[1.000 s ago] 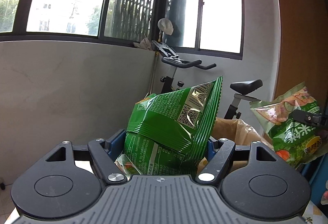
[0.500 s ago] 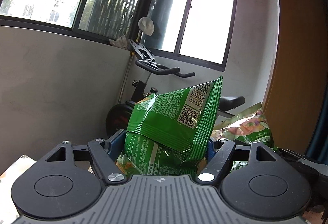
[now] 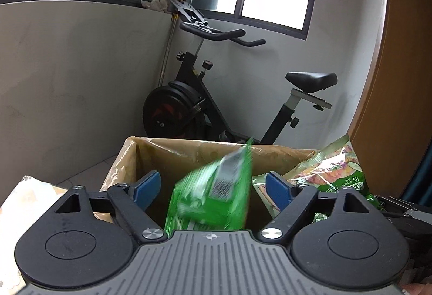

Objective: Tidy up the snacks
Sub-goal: 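Lower both green bags into the lined cardboard box and open both tools, then move both open tools back to the snack pile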

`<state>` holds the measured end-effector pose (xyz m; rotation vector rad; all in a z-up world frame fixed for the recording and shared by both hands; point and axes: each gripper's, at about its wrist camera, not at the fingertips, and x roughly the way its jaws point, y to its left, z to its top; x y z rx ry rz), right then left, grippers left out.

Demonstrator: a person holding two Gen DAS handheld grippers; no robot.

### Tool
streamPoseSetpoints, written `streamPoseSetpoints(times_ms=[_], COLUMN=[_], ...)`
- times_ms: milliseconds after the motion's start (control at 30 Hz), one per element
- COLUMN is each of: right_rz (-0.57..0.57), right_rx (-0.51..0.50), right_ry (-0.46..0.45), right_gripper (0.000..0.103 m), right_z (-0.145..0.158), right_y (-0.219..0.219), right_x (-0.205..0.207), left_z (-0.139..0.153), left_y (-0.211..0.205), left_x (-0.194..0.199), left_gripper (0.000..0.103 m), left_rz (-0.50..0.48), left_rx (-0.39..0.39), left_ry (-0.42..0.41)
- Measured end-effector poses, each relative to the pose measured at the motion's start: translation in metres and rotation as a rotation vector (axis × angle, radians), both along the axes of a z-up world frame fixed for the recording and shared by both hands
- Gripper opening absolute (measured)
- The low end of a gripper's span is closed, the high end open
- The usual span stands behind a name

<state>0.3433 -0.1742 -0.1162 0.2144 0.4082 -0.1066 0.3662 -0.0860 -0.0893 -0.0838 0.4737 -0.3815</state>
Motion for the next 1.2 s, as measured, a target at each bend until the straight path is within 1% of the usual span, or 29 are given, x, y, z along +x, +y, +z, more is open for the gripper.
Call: streamPoseSetpoints(times_ms=[33, 67, 233, 367, 433, 500, 633, 767, 900, 1033, 1133, 1200], right_rz=[0.001, 0.003, 0.016, 0.030, 0.025, 0.022, -0.002, -0.014, -0.007, 0.006, 0.028, 0.045], right_rx=[0.005, 0.010, 0.033, 0.095, 0.113, 0.132, 0.159, 0.170, 0.157, 0.129, 0.091, 0.072], right_ry=[0.000, -0.003, -0.023, -0.052, -0.067, -0.085, -0.122, -0.147, -0.126, -0.104, -0.078, -0.057], right_gripper=[0.069, 0.070, 0.071, 0.071, 0.075, 0.076, 0.077, 0.077, 0.078, 0.078, 0.078, 0.078], right_z=[-0.001, -0.001, 0.003, 0.007, 0.010, 0.013, 0.021, 0.020, 0.012, -0.002, -0.017, -0.028], right_y=[-0.002, -0.002, -0.011, -0.024, -0.031, -0.041, -0.059, -0.073, -0.079, -0.073, -0.061, -0.051], right_x=[-0.001, -0.003, -0.015, -0.035, -0.047, -0.060, -0.085, -0.108, -0.125, -0.140, -0.149, -0.154], left_z=[-0.001, -0.001, 0.003, 0.017, 0.025, 0.036, 0.053, 0.060, 0.058, 0.048, 0.036, 0.025], left_y=[0.002, 0.004, 0.014, 0.026, 0.035, 0.046, 0.070, 0.089, 0.108, 0.124, 0.126, 0.122], left_x=[0.002, 0.003, -0.003, -0.021, -0.029, -0.040, -0.065, -0.086, -0.104, -0.125, -0.144, -0.157], left_gripper=[0.092, 0.092, 0.092, 0.092, 0.092, 0.092, 0.092, 0.092, 0.091, 0.091, 0.091, 0.091], left_rz=[0.004, 0.006, 0.031, 0.065, 0.082, 0.098, 0.124, 0.151, 0.186, 0.214, 0.197, 0.190], left_rx=[-0.009, -0.015, -0.013, 0.003, 0.003, -0.006, -0.016, 0.013, 0.044, 0.036, 0.021, 0.031], left_ry=[0.007, 0.014, 0.025, 0.018, 0.011, -0.003, -0.028, -0.032, -0.019, 0.013, 0.022, 0.016])
